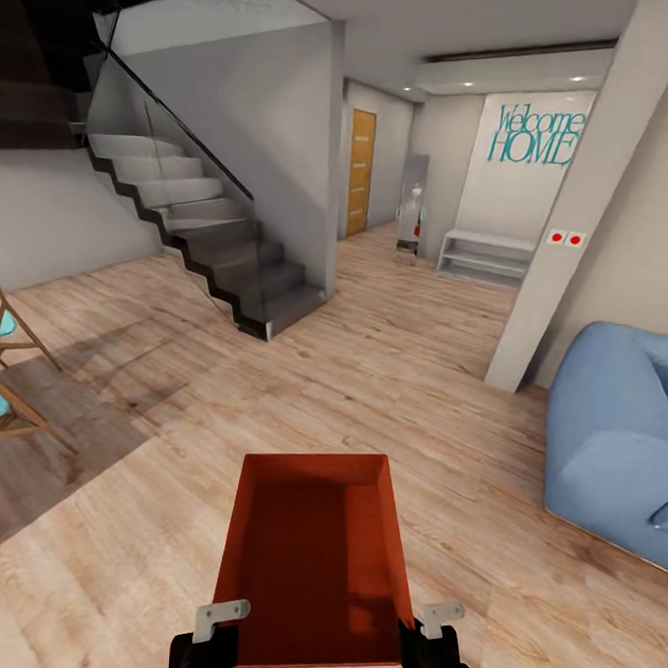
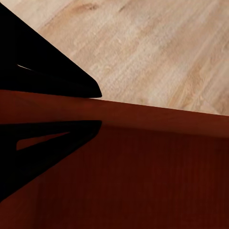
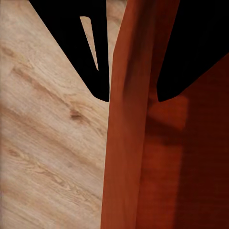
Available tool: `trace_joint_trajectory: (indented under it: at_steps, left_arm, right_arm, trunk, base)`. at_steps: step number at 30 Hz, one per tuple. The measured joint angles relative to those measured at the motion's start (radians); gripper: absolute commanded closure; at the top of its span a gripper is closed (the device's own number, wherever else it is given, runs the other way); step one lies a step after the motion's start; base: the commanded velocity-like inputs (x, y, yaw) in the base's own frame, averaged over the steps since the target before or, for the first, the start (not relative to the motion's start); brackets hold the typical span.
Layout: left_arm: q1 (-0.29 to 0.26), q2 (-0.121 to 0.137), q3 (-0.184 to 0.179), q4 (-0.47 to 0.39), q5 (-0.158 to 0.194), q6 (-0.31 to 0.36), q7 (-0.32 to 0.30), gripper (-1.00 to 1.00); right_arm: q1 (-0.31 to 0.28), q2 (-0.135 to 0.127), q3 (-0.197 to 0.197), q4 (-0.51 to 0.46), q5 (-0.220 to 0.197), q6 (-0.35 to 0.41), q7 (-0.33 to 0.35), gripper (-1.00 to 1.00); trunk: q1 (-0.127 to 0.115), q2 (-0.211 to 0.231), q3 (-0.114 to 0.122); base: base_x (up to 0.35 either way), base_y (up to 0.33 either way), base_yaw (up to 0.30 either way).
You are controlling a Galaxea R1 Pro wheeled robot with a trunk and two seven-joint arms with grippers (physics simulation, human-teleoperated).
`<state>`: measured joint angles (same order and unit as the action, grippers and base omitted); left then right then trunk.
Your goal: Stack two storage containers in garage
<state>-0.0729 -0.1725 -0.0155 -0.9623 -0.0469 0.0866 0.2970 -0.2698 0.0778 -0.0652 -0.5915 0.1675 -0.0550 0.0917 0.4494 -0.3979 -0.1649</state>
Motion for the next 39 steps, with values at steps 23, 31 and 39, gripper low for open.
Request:
trace_joint_trajectory:
  at_steps: [23,31,39]
  left_arm:
    - [0.0,0.0,0.0,0.0,0.0,0.0,0.001,1.0]
    - [0.0,0.0,0.0,0.0,0.001,0.0,0.0,1.0]
    - [0.0,0.001,0.001,0.0,0.001,-0.001,-0.001,1.0]
  right_arm:
    - [0.0,0.0,0.001,0.0,0.0,0.0,0.0,1.0]
    - [0.0,0.0,0.001,0.0,0.0,0.0,0.0,1.0]
    - [0.0,0.0,0.001,0.0,0.0,0.001,0.0,1.0]
  trunk:
    - [0.0,0.0,0.0]
    - [0.0,0.0,0.0]
    - [0.0,0.0,0.0]
  base:
    - [0.261,-0.032,0.0]
    - [0.064,-0.015,0.0]
    - [0.217,0.0,0.0]
